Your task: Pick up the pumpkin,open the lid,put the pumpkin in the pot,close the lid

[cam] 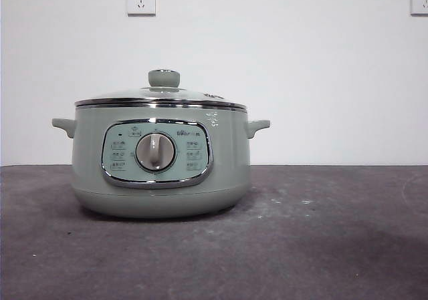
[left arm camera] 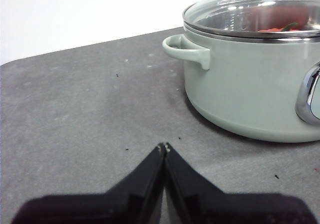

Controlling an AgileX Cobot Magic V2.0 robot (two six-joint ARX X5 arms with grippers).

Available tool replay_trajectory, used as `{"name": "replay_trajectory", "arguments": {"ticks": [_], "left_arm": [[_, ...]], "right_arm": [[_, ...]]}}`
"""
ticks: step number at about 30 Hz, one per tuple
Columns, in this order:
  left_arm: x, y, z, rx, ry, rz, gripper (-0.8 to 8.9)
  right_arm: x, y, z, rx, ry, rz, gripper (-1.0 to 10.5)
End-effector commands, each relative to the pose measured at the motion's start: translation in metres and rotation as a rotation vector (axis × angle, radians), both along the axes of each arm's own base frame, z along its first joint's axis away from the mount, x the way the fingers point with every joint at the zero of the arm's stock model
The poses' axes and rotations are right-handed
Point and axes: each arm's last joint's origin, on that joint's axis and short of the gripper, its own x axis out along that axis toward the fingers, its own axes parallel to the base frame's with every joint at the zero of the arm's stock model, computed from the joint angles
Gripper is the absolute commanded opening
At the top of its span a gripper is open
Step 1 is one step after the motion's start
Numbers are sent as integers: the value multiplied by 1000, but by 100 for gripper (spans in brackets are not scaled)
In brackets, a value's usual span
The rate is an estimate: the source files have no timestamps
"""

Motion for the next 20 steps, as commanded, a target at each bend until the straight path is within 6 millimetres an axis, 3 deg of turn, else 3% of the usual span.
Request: {"name": "replay_trajectory", "arguments": {"ticks": [1,20], "left_arm": [[0,0,-5,-9,19,3,-3],[0,0,-5,-9,19,3,-3]], "right_arm": [[0,0,-5,11,27,-3,1],[0,0,-5,31,29,-9,1]]}}
